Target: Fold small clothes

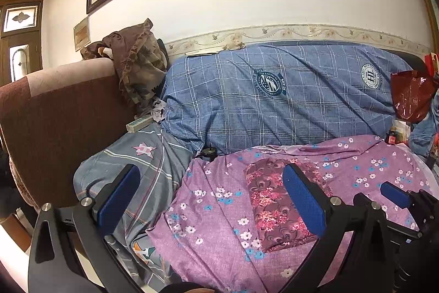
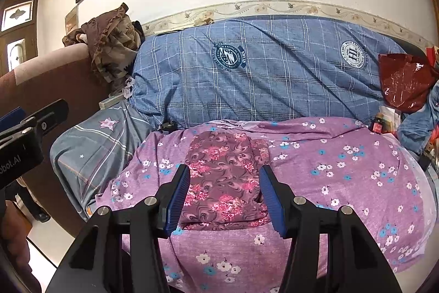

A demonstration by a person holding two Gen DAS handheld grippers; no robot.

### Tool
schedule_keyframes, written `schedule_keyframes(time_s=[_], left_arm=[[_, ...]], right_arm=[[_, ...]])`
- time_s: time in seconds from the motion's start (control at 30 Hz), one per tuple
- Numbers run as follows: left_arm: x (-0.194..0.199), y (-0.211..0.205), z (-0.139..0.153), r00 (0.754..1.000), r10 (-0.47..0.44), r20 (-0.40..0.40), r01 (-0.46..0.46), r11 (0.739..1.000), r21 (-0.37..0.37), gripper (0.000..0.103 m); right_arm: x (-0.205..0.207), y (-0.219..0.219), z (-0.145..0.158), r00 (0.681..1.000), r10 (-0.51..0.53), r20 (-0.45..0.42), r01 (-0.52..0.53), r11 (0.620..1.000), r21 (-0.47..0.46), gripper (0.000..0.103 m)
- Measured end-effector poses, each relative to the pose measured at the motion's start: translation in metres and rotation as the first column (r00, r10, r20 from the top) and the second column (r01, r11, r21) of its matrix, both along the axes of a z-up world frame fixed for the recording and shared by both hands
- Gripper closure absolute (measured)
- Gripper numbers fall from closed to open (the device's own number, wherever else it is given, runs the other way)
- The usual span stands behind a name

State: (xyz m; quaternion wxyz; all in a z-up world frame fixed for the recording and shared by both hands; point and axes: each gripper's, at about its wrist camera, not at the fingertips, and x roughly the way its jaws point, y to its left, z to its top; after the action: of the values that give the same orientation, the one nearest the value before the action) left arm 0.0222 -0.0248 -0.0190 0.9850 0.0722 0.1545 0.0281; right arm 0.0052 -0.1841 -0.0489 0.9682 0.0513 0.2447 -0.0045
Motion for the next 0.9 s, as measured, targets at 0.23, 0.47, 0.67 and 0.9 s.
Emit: schedule_keyframes(time_s=[0.23, 0.47, 0.67, 0.9], left_arm=[[-0.005, 0.002, 0.003, 1.000, 0.004, 0.003, -0.004, 1.000, -0.018, 0.000], [-0.006, 0.002, 0.004, 1.000, 0.001, 0.000, -0.001, 1.000, -0.020, 0.000], [-0.003, 0.002, 0.003, 1.000, 0.005, -0.007, -0.005, 1.000, -0.026, 0.000], [0.004, 0.001, -0.002, 1.000, 0.009, -0.023, -0.009, 1.000, -0.023, 0.000]], right_arm=[[-0.003, 0.002, 0.004, 1.000, -0.005, 0.006, 0.005, 1.000, -0.010, 0.049], [-0.004, 0.008, 0.005, 1.000, 0.000, 0.010, 0.001, 1.000, -0.028, 0.049], [-0.001, 0.009, 0.002, 1.000, 0.002, 0.004, -0.002, 1.000, -0.030, 0.049], [0.006, 0.006, -0.003, 1.000, 0.001, -0.007, -0.001, 1.000, -0.022, 0.049]])
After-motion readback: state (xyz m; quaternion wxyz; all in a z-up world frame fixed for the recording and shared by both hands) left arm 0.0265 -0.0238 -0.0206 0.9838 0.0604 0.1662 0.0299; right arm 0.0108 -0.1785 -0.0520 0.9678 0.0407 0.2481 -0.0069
